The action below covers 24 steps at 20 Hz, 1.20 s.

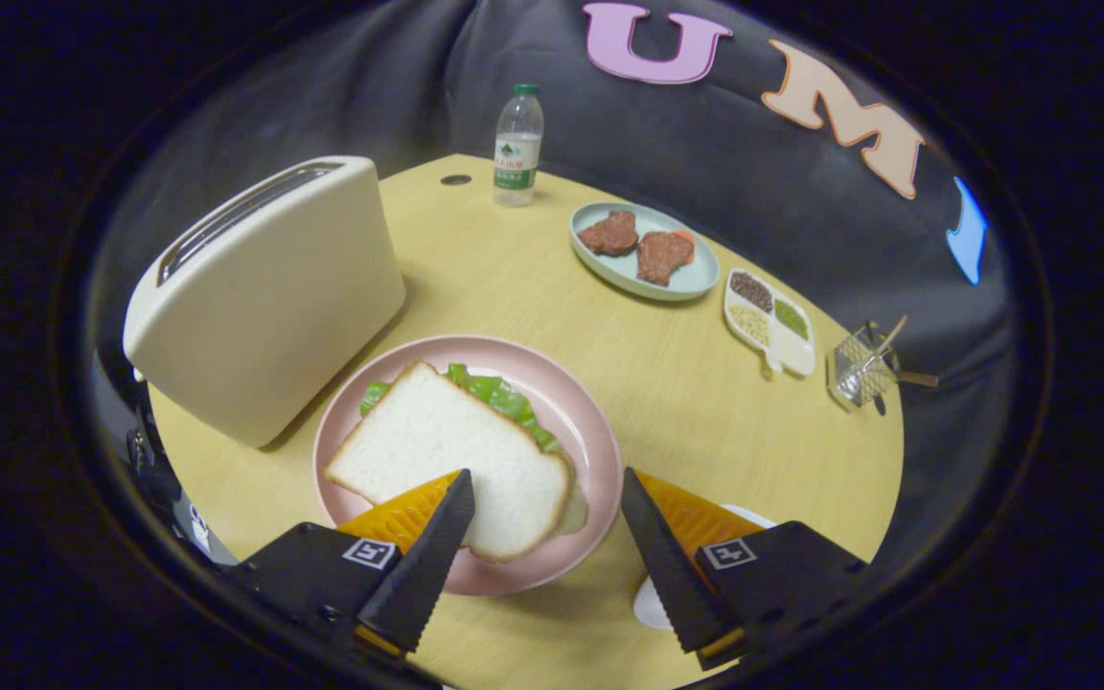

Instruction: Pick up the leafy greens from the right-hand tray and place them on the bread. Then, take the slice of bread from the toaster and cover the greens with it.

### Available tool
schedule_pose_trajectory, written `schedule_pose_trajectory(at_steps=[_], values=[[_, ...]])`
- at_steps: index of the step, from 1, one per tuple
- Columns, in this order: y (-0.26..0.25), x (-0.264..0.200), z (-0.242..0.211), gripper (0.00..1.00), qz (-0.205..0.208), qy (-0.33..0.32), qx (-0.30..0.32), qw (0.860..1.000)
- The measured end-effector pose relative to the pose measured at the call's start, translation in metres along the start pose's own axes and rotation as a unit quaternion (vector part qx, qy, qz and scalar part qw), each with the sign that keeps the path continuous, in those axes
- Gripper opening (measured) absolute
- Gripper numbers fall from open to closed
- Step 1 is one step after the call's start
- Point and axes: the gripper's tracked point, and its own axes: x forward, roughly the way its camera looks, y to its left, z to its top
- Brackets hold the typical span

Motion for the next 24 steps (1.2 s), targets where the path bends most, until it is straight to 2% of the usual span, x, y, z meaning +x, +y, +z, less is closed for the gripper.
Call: schedule_pose_trajectory(at_steps=[3, 5, 9, 11, 15, 20, 24], values=[[-0.014, -0.023, 0.018, 0.98, -0.034, -0.076, 0.016, 0.996], [-0.026, -0.049, 0.029, 0.99, -0.059, -0.131, 0.038, 0.989], [-0.064, -0.115, 0.055, 0.99, -0.107, -0.25, 0.099, 0.957], [-0.081, -0.147, 0.061, 0.99, -0.122, -0.287, 0.115, 0.943], [-0.092, -0.184, 0.064, 0.99, -0.116, -0.323, 0.154, 0.927], [-0.1, -0.217, 0.061, 0.99, -0.119, -0.353, 0.175, 0.911], [-0.095, -0.222, 0.059, 0.99, -0.107, -0.358, 0.18, 0.91]])
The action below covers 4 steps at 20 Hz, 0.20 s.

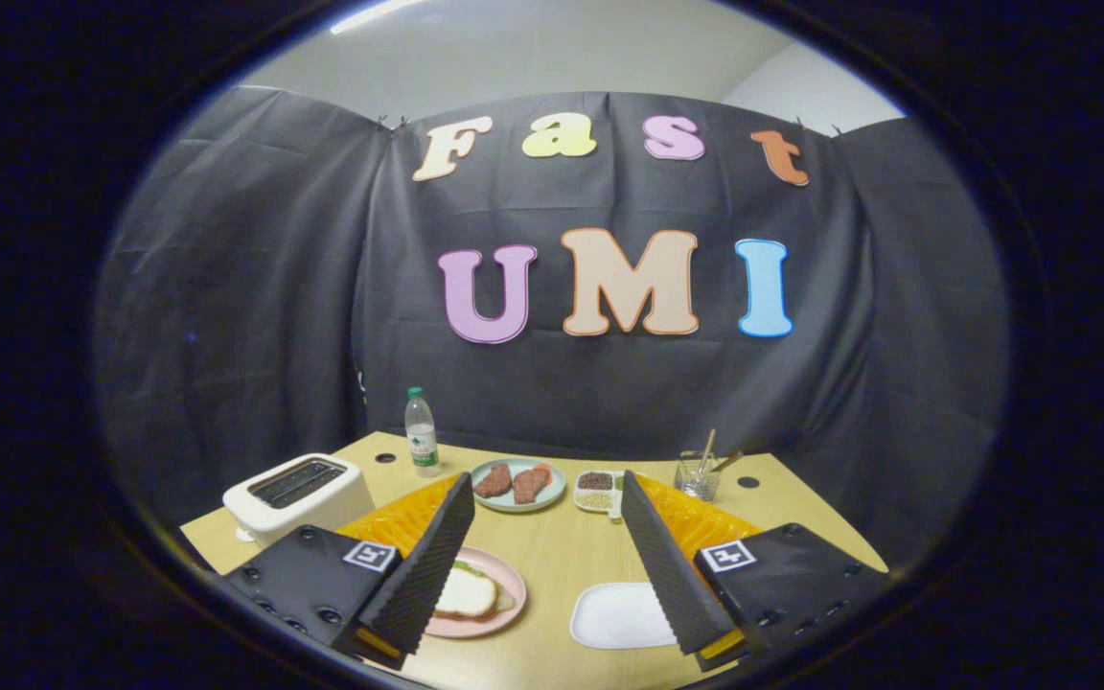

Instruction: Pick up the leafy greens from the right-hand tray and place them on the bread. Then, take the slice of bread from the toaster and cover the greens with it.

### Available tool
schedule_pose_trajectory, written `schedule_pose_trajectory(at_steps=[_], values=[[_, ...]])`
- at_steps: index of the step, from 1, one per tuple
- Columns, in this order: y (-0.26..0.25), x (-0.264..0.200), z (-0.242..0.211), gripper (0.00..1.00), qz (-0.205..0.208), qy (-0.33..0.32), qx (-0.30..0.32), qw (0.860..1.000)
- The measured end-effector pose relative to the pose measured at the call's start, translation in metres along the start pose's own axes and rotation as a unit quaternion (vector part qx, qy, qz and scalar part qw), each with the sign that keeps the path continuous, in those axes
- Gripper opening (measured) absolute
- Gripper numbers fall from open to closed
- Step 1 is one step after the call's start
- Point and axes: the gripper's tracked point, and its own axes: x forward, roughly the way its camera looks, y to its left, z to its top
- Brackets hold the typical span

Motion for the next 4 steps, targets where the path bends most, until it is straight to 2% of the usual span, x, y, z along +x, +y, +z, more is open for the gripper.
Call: schedule_pose_trajectory(at_steps=[4], values=[[-0.0086, -0.0006, 0.0085, 0.99, -0.001, -0.01, -0.008, 1.0]])
